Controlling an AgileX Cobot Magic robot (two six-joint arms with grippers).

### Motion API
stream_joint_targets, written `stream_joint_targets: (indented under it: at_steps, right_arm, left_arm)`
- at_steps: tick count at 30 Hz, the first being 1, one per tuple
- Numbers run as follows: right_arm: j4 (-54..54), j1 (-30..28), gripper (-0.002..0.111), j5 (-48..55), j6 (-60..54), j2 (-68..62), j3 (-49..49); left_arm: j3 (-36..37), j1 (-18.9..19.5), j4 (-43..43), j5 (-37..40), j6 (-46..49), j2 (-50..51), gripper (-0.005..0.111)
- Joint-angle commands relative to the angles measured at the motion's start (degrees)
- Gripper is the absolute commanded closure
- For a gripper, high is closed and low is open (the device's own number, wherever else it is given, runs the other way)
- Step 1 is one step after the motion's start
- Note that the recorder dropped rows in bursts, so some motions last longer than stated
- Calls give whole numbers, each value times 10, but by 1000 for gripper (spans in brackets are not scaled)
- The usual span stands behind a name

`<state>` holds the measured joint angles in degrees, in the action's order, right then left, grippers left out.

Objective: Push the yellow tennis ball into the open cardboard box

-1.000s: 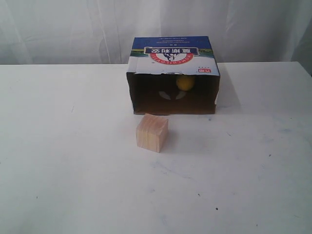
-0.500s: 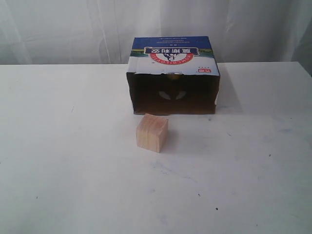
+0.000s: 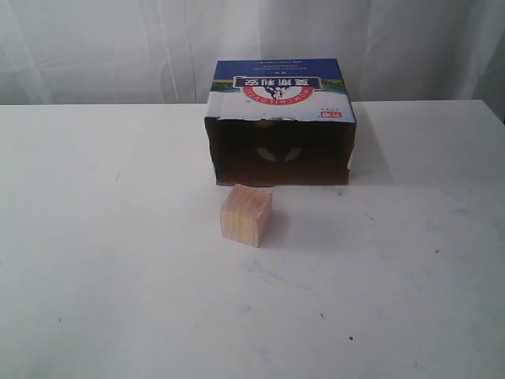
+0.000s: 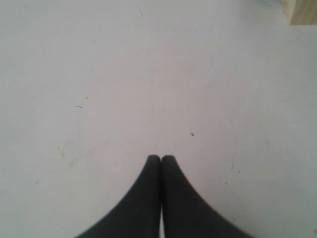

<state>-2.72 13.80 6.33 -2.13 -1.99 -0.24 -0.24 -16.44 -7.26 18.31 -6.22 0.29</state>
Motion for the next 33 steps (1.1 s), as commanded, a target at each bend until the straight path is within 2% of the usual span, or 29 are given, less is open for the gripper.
stream_joint_targets:
  at_steps: [1,33]
  right_arm:
    - [1,-2,108,1,-7,4,2]
    - [1,-2,108,1,11,4,2]
  left_arm:
    - [2,-3,-1,9,1,-3,107]
    - [2,-3,-1,9,1,-3,107]
